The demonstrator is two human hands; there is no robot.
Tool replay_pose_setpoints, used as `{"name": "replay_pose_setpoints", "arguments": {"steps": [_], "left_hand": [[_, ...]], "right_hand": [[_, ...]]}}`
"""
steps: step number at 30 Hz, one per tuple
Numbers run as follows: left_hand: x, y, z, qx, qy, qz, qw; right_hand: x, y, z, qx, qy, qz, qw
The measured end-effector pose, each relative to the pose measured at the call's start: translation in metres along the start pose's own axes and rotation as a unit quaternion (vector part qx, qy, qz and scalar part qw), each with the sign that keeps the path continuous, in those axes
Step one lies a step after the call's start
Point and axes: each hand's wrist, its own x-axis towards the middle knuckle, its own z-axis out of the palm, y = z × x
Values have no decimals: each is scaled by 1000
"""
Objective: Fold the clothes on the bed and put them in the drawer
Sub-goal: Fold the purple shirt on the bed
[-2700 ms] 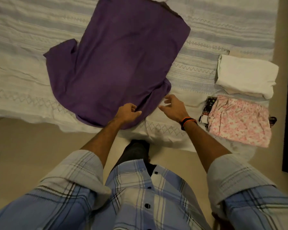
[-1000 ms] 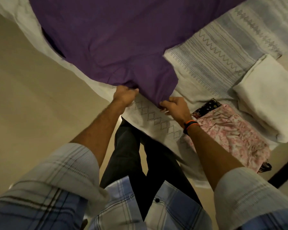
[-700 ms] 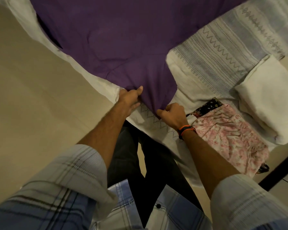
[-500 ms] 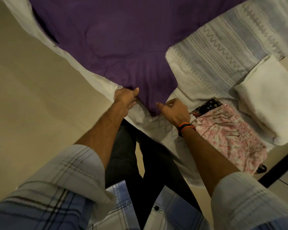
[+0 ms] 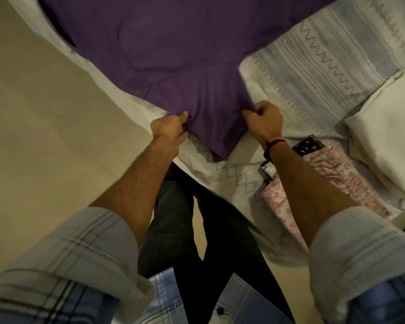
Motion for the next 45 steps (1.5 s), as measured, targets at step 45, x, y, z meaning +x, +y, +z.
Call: {"name": "replay_pose_setpoints", "arguments": {"steps": [45], "left_hand": [[33, 39, -30, -73, 21, 22, 997]], "right_hand": [[-71, 47, 27, 213, -157, 130, 955]]}}
